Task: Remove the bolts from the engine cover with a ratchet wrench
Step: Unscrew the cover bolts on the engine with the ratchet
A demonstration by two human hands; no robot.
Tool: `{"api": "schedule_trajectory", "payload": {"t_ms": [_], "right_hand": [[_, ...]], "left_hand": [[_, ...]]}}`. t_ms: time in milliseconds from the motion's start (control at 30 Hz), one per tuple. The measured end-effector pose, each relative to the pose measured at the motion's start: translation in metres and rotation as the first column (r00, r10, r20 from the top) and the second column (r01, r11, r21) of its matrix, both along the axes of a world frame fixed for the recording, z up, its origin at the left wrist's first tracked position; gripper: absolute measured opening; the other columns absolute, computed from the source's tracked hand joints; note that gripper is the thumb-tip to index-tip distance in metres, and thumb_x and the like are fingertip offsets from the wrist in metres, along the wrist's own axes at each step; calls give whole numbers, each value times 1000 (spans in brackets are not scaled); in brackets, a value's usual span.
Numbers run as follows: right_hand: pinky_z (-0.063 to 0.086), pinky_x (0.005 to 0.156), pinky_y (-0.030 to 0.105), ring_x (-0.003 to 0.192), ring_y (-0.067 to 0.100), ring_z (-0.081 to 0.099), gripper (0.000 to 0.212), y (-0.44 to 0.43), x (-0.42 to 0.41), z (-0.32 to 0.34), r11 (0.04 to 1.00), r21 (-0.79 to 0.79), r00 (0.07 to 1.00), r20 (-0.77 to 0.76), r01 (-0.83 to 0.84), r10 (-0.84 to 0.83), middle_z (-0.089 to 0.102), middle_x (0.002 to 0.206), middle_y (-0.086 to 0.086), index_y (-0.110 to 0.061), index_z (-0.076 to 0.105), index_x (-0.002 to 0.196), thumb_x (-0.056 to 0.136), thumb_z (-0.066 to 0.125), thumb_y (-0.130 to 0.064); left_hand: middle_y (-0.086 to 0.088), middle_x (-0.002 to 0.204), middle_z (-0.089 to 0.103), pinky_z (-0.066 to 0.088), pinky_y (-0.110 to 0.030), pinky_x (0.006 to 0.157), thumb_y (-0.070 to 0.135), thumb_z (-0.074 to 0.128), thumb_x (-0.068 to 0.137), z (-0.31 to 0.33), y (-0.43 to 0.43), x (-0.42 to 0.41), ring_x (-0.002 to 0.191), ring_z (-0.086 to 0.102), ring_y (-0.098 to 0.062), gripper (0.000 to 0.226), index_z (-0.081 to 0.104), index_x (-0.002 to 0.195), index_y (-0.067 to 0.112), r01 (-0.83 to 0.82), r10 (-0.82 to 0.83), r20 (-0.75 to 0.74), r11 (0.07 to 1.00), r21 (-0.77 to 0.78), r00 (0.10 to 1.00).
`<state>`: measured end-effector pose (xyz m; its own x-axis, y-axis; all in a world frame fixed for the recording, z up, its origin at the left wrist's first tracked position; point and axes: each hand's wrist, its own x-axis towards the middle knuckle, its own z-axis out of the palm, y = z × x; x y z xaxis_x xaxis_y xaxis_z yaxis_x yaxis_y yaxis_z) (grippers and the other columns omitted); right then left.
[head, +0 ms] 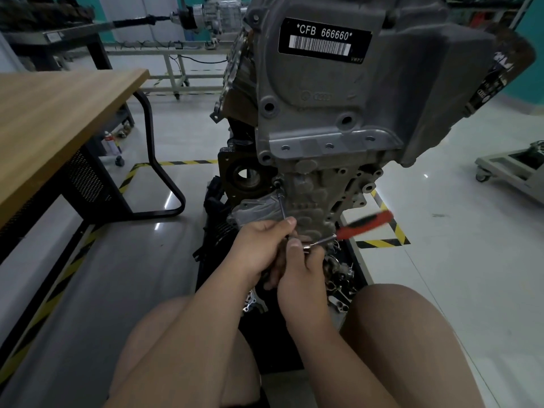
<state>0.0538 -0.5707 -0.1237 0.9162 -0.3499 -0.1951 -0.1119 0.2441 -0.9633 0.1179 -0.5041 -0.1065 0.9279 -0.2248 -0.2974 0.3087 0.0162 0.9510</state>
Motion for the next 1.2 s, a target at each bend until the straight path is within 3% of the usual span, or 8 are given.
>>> {"api": "schedule_trajectory", "payload": {"t_ms": [133, 300, 467, 567, 733, 900, 1000, 1200], "right_hand": [[35, 38, 24, 37, 13, 35, 40, -6, 5, 9, 860, 510, 991, -94, -33, 94, 42, 51, 1, -10, 58, 89, 104, 33, -37], [32, 36, 22, 35, 12, 31, 43, -9, 2, 8, 831, 548, 964, -157, -95, 214, 39, 48, 0, -13, 59, 88, 102, 35, -46], [31, 37, 19, 34, 10, 29, 59, -8, -3, 7, 735, 667, 925, -188, -126, 330, 40, 46, -3, -16, 58, 66, 92, 41, -66], [32, 37, 19, 35, 9, 29, 54, -5, -3, 5, 685, 722, 934, -172, -97, 314, 40, 47, -5, -16, 59, 68, 92, 44, -63], [33, 37, 19, 34, 9, 31, 49, -4, -1, 0, 773, 632, 963, -171, -54, 207, 39, 46, -3, -11, 59, 81, 95, 46, -56], [37, 43, 24, 37, 13, 40, 46, -4, -2, -8, 975, 215, 994, -79, -51, 70, 47, 47, 4, -10, 61, 64, 96, 54, -42], [39, 43, 24, 40, 13, 43, 42, -4, -4, -11, 989, 147, 999, -51, 3, 5, 50, 49, 5, -15, 53, 56, 91, 65, -34], [44, 56, 34, 56, 17, 46, 33, -3, -1, -12, 995, -19, 995, -33, 97, -97, 51, 60, 4, -12, 47, 71, 83, 74, -27]], "left_hand": [[-18, 56, 55, 37, -18, 34, 38, 54, 96, 1, 1, 2, 29, 45, -19, 34, 69, 78, 13, 79, -77, -40, 996, 35, 996], [-4, 61, 67, 40, -15, 39, 32, 54, 97, 1, 1, 4, 40, 56, -10, 31, 70, 79, 12, 49, -48, -18, 998, 41, 999], [1, 48, 59, 40, -17, 38, 33, 59, 94, -1, 3, 3, 32, 45, -8, 31, 68, 74, 11, -17, 17, 3, 1000, 15, 1000], [2, 45, 56, 40, -16, 38, 32, 60, 94, -2, 4, 1, 31, 41, -7, 31, 67, 74, 10, -30, 30, 15, 999, 36, 999], [-2, 47, 57, 41, -19, 39, 32, 64, 91, -5, -2, -1, 34, 44, -9, 30, 69, 69, 12, -89, 88, 28, 994, 57, 996], [-4, 50, 59, 39, -18, 35, 29, 68, 88, -4, -1, 0, 34, 51, -13, 28, 68, 68, 8, -105, 105, 6, 994, 2, 994], [3, 46, 57, 37, -15, 36, 29, 69, 87, -4, 0, 1, 35, 50, -8, 27, 69, 70, 9, -98, 97, 12, 995, 32, 995], [12, 39, 48, 31, -14, 37, 35, 68, 87, -4, -2, 2, 35, 42, -3, 27, 71, 70, 14, -67, 65, 24, 991, 118, 998]]}}
